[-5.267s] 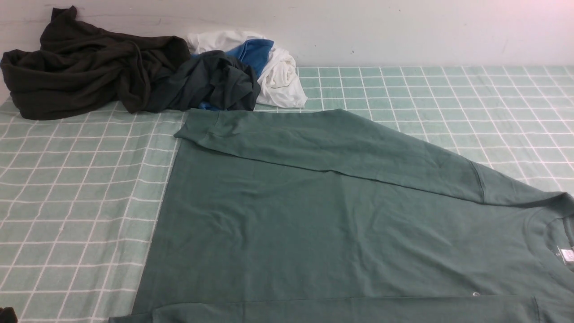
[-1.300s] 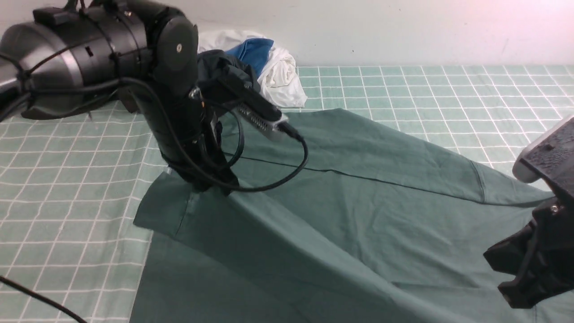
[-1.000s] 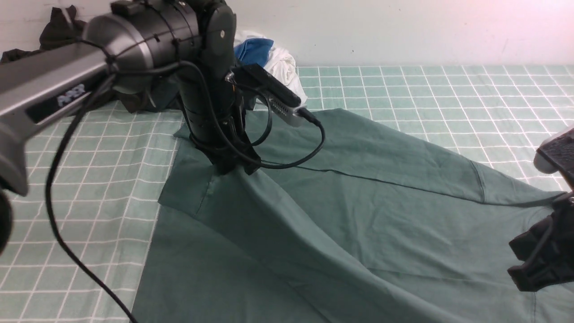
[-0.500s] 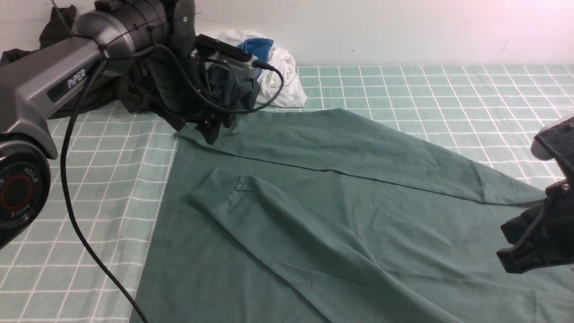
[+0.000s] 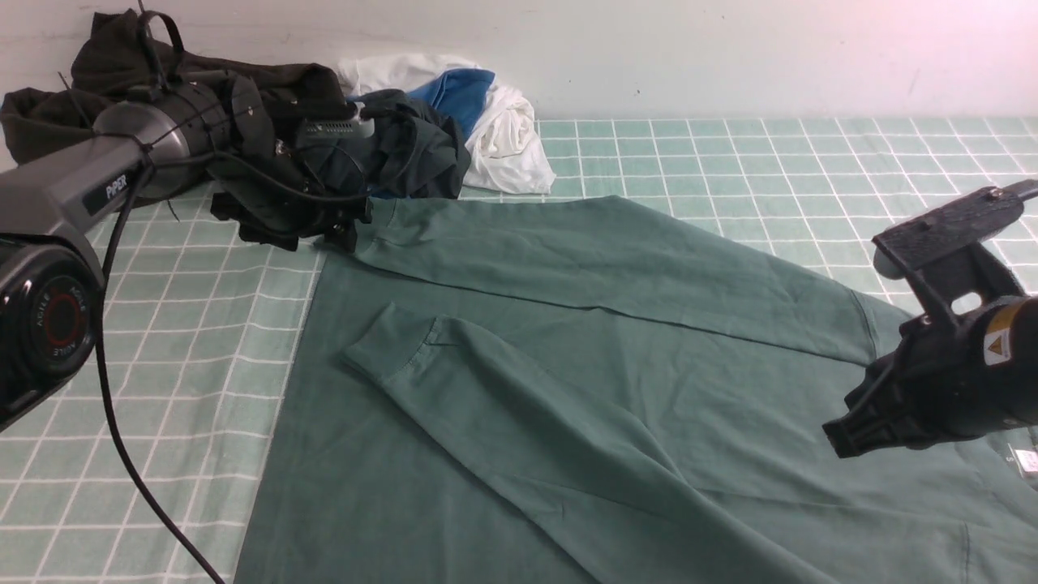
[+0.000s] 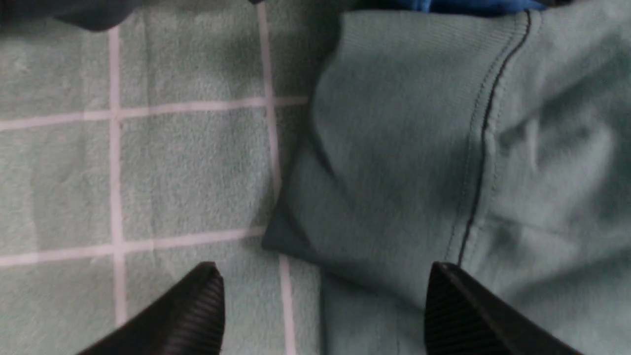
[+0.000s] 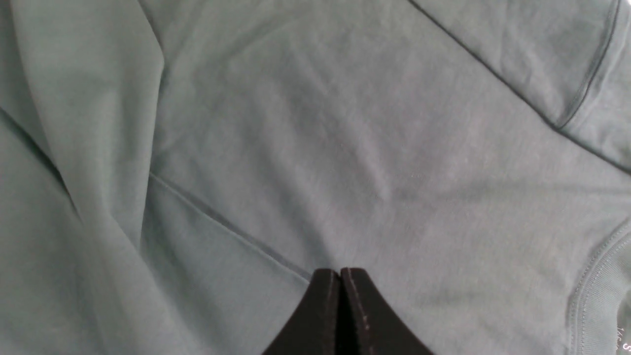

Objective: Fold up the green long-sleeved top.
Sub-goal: Use the left arm to clamp the cuff farthest from it, then use the left arm to drag and drop the cuff onto the cuff closest to the left arm

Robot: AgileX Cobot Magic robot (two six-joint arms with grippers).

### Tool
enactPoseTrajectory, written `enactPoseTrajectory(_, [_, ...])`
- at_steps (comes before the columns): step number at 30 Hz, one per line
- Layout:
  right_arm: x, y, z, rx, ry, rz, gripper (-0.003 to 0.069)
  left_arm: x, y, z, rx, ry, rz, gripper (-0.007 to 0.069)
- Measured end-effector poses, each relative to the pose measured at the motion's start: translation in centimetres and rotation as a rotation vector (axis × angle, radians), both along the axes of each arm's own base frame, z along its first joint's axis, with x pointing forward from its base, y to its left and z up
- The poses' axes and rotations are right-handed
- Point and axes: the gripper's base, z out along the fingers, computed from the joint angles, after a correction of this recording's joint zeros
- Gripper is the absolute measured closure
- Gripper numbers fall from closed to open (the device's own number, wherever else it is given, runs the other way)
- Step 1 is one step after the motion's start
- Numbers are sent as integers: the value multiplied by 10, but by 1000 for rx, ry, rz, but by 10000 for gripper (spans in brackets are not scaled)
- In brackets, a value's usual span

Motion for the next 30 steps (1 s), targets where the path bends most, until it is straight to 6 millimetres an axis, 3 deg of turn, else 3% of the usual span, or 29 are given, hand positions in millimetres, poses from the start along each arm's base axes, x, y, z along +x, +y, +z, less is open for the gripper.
enactPoseTrajectory(8, [1, 0, -2, -3, 7, 0, 673, 6, -3, -10, -47, -32, 25, 274])
enactPoseTrajectory(11, [1, 0, -2, -3, 8, 0, 673, 6, -3, -10, -56, -39, 29, 420])
enactPoseTrajectory(12, [1, 0, -2, -3, 8, 0, 673, 6, -3, -10, -56, -40, 29, 420])
enactPoseTrajectory(17, [1, 0, -2, -3, 7, 0, 673, 7, -3, -7, -56, -56, 30, 582])
enactPoseTrajectory(25, [1, 0, -2, -3, 7, 0, 673, 4, -10, 14, -45, -93, -5, 608])
enactPoseTrajectory(30, [1, 0, -2, -5, 10, 0, 673, -7, -27, 27, -22, -41, -88, 608])
